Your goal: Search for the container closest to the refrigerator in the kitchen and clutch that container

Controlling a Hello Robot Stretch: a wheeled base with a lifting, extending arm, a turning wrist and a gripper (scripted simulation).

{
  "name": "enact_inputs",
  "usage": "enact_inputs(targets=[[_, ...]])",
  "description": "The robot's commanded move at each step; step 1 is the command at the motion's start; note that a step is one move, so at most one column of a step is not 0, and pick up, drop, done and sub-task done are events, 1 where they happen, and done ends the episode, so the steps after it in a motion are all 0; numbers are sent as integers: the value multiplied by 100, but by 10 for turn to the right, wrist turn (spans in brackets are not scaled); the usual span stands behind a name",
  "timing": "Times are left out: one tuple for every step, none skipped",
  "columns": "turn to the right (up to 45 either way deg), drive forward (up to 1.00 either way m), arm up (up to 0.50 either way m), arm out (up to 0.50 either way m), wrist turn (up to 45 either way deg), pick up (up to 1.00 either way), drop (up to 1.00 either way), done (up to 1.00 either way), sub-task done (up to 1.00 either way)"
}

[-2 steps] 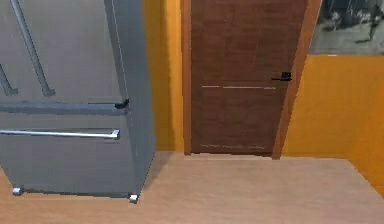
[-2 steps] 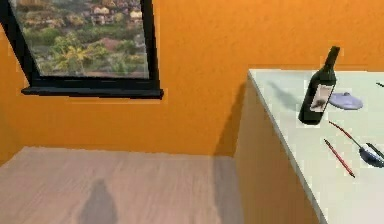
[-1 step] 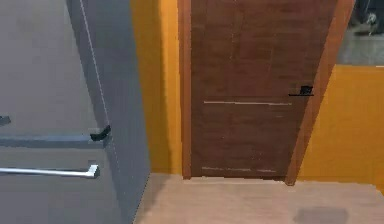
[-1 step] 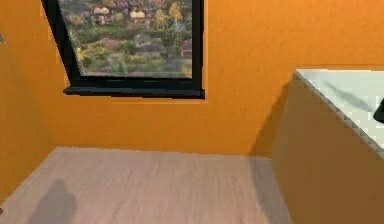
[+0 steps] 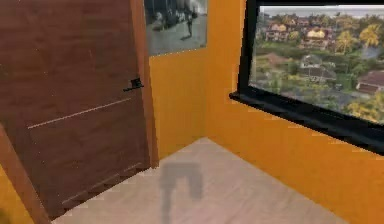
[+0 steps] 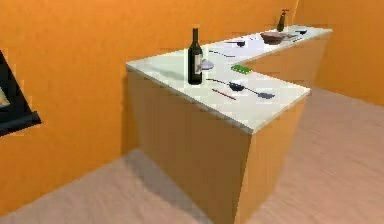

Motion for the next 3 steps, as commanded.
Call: enact_inputs(targets=[[450, 0, 0, 0, 0, 0, 0, 0, 0], [120, 0, 0, 0, 0, 0, 0, 0, 0], [0, 90, 0, 0, 0, 0, 0, 0, 0]])
